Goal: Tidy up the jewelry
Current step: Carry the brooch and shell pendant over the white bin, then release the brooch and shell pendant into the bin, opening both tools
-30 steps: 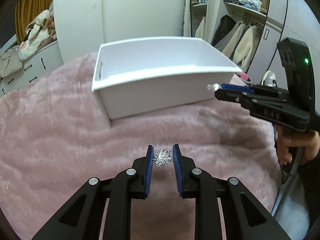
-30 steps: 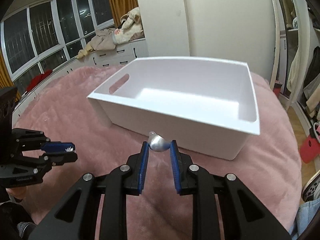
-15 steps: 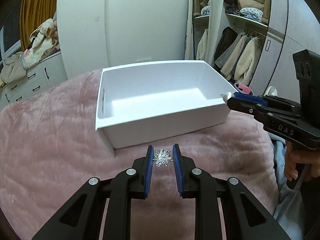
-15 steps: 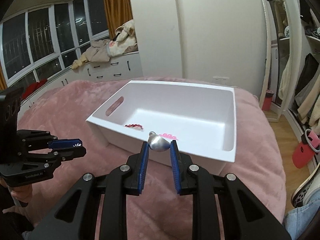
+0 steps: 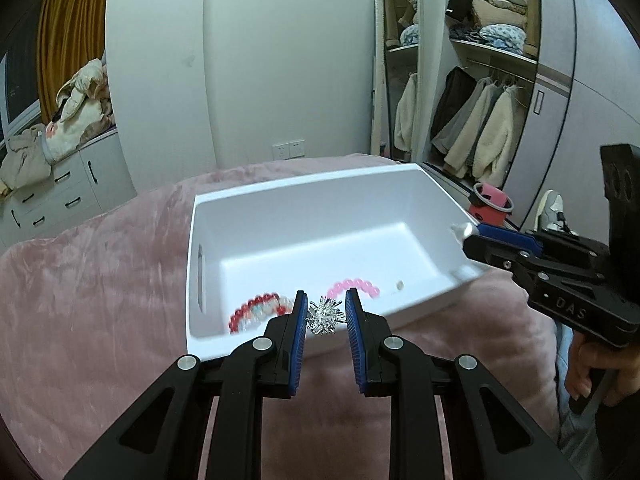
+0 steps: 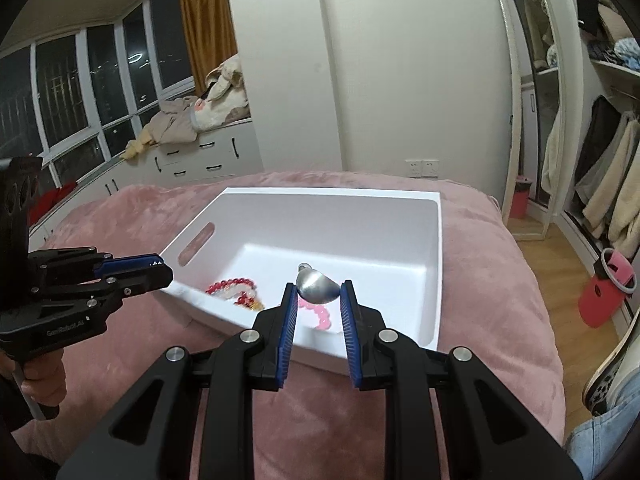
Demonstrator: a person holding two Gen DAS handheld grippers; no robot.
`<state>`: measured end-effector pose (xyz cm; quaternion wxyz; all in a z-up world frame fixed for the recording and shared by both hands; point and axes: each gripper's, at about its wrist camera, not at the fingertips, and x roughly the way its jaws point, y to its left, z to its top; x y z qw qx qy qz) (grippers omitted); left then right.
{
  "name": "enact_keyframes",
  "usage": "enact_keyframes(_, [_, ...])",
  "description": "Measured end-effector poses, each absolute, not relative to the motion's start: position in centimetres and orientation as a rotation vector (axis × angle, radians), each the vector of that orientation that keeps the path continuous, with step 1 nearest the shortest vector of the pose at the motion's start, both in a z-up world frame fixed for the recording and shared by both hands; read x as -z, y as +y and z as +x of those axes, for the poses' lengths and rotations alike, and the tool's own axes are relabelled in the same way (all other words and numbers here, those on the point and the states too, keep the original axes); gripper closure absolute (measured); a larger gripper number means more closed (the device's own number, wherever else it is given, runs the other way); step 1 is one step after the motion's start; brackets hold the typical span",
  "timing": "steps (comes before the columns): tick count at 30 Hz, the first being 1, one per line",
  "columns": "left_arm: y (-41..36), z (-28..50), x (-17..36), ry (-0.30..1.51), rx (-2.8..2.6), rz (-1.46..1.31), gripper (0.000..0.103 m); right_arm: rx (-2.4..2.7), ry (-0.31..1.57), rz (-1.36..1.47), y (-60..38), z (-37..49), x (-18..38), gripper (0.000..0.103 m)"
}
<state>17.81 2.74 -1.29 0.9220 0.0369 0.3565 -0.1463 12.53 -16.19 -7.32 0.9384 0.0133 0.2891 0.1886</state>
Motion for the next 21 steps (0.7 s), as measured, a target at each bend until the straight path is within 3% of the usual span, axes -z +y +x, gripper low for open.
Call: enact_keyframes(21, [1.7,28.0,6.4,0.880,0.201,0.092,0.079,-0.383,0.643,0.018,-15.3,17.6,9.7,0.080])
